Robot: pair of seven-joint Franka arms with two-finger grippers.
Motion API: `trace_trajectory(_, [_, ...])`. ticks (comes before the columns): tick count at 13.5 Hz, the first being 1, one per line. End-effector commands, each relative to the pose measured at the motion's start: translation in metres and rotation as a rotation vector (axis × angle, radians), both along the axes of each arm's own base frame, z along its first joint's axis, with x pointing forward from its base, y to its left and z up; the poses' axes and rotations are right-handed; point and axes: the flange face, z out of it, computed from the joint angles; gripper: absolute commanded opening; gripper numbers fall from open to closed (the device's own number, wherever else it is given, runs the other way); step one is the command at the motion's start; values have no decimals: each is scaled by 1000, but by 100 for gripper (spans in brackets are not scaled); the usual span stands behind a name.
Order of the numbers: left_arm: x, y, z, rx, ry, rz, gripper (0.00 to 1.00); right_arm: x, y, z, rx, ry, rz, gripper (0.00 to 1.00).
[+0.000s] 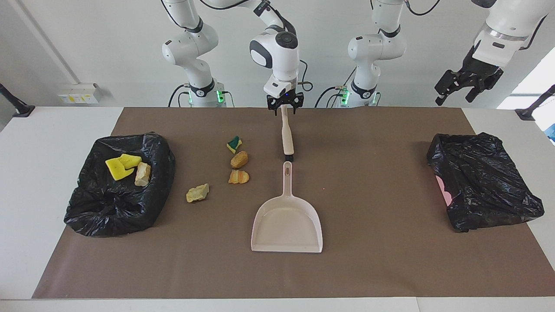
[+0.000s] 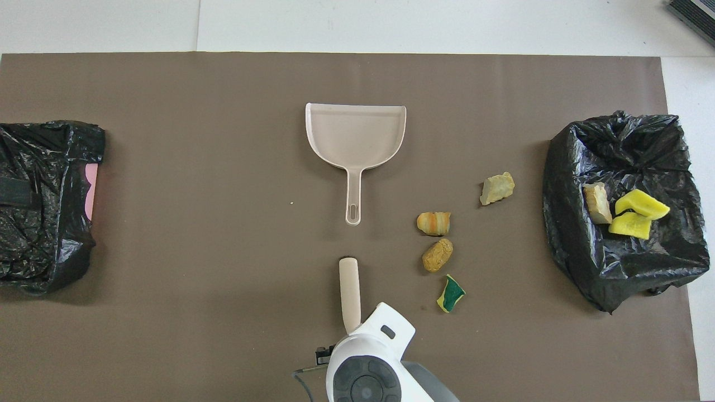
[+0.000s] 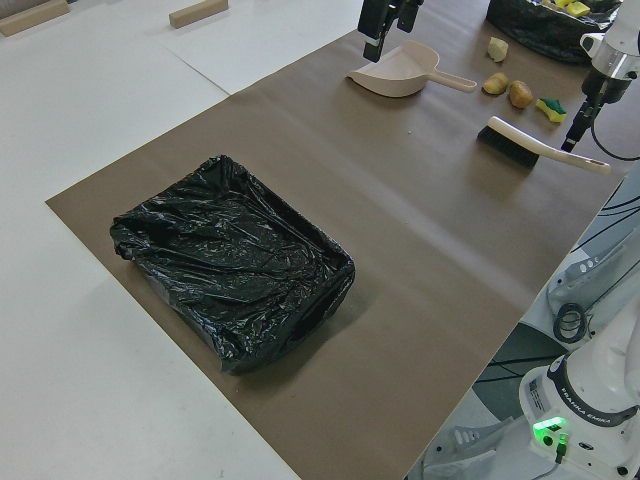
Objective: Sweep and dump trash in bin
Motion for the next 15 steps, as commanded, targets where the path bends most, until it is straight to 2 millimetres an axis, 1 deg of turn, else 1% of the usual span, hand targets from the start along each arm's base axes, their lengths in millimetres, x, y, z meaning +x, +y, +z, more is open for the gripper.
trace_trajectory(1, [-4, 2, 4, 9, 4, 2, 100, 0, 1, -11, 14, 9, -28, 67])
trace_trajectory(4, [-4, 2, 4, 9, 4, 2, 100, 0, 1, -16, 7, 17, -27, 66])
trace_trajectory(5, [-4, 3, 3, 11, 6, 2, 100, -1, 2, -21, 0, 25, -26, 64])
trace_trajectory(6, [-4, 2, 4, 9, 4, 2, 100, -5, 7, -27, -7, 32, -14, 63])
trace_trajectory(7, [-4, 2, 4, 11, 4, 1, 100, -8, 8, -27, -8, 33, -6, 61])
trace_trajectory(8, [-5, -1, 3, 10, 12, -10, 100, -8, 8, -27, -9, 34, -6, 55])
trace_trajectory(9, [-7, -8, 2, 10, 29, -22, 100, -8, 8, -28, -9, 35, -1, 47])
trace_trajectory(10, [-7, -11, 3, 11, 27, -27, 100, -9, 8, -29, -14, 39, 1, 37])
trace_trajectory(11, [-7, -13, 2, 11, 30, -21, 100, -8, 7, -29, -16, 42, 7, 30])
trace_trajectory(12, [-8, -18, 3, 12, 29, -28, 100, -7, 6, -30, -21, 46, 6, 12])
trace_trajectory(13, [-7, -31, 3, 8, 12, -58, 100, -7, 7, -29, -21, 47, 2, 0])
trace_trajectory(14, [-3, -47, 3, -12, -24, -90, 100, -5, 8, -29, -27, 54, 0, 0])
trace_trajectory(15, [0, -53, -1, -19, -41, -96, 100, -2, 10, -25, -23, 54, -3, 0])
